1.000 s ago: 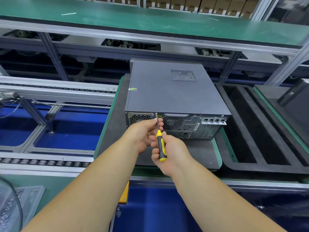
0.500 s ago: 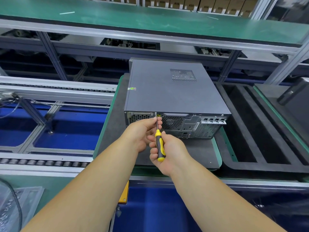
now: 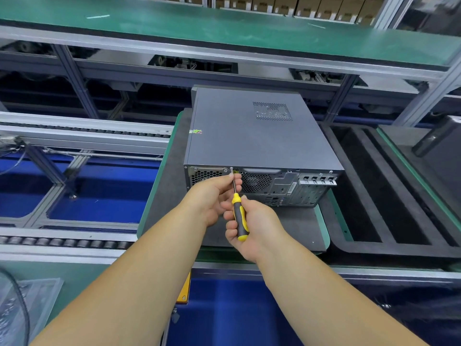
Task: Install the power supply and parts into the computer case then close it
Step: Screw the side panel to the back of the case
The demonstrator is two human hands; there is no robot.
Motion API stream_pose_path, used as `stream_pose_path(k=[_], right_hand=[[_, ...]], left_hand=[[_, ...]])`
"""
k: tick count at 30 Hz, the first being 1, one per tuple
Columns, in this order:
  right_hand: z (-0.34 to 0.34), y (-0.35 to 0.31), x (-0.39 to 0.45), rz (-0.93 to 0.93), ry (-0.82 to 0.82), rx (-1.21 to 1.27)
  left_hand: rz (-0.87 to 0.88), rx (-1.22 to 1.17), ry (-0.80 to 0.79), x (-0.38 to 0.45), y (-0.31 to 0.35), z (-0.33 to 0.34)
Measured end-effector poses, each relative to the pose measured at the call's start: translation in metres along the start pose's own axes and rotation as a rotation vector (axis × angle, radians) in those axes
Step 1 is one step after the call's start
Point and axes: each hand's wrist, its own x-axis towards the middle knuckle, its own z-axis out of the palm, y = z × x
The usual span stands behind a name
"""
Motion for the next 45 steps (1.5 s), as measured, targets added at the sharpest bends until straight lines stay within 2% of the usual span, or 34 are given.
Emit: stream_pose_path(k=[7, 22, 29, 34, 42, 45], right_hand=[[-0.003, 0.006, 0.001, -0.088, -0.025, -0.059], [0.002, 0.001, -0.006, -0.01, -0.03, 0.027], [0.0, 0.004, -0.004, -0.117, 0.073, -0.029], [0.007, 0.0, -0.007, -0.075, 0.085, -0.069], [0.002, -0.001, -0.006, 0.0, -0.052, 0.023], [-0.001, 0.001, -0.004, -0.053, -0.037, -0.001]], left_hand=[[0.023, 0.031, 0.045, 0.003, -0.001, 0.003], [-0.024, 0.03, 0.116, 0.004, 0.0, 0.005], [0.033, 0.049, 0.065, 0.001, 0.001, 0.006], [0.021, 0.042, 0.097, 0.003, 0.004, 0.01], [-0.005, 0.092, 0.14, 0.008, 0.004, 0.011], [0.002, 0.036, 0.134, 0.01, 0.004, 0.013]])
